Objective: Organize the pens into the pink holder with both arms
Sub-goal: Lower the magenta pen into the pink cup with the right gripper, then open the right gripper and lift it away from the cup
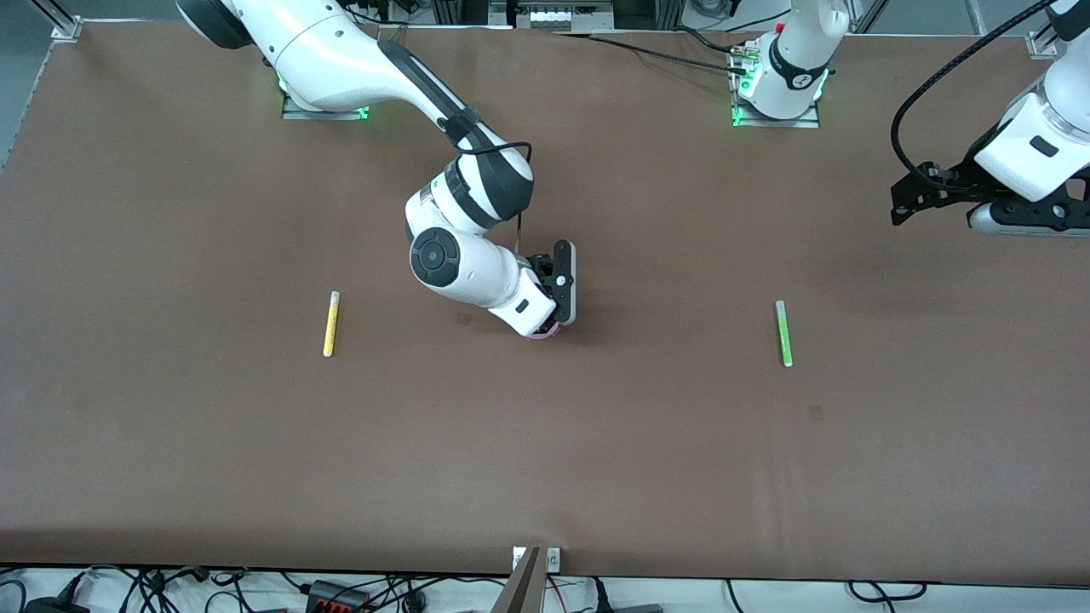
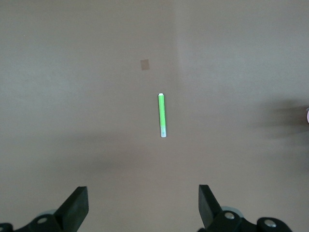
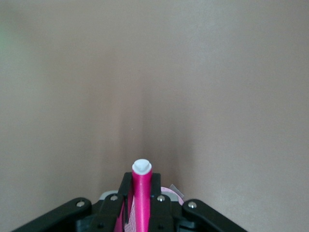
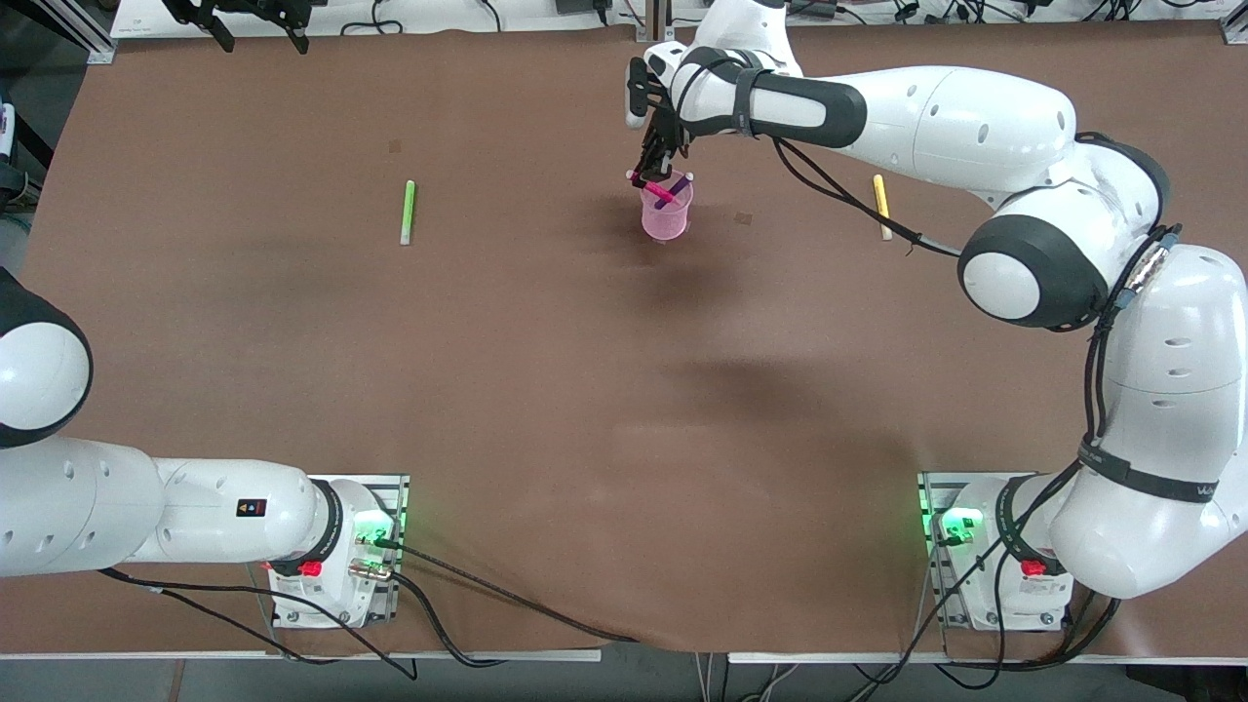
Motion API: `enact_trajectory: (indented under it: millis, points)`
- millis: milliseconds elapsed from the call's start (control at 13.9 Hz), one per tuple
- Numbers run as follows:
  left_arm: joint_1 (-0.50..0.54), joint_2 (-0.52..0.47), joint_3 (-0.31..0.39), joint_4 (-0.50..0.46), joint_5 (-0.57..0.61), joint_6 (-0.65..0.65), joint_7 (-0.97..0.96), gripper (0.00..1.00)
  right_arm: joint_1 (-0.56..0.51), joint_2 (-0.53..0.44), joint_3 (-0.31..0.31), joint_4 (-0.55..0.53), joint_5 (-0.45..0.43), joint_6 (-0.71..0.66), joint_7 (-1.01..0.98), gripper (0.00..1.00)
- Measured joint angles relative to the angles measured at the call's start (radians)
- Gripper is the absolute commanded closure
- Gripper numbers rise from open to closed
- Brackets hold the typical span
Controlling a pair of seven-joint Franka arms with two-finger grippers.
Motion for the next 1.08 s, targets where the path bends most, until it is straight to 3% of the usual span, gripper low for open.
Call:
enact_trajectory:
  millis: [72,646,1076]
  points:
    - [0.0,0.0,0.0,0.0,0.0,0.0,0.0,0.0,-0.001,0.004,0.0,0.0,0.0,0.002,0.0,0.0]
    - [-0.001,0.0,0.0,0.001,0.0,-0.011,0.0,0.0,0.011,-0.002,0.014,0.039,0.0,0.025,0.131,0.0]
    - [-0.002,0.003,0.0,0.019,0.0,-0.026,0.0,0.0,0.016,-0.107,-0.016,0.053,-0.001,-0.043,0.412,0.0]
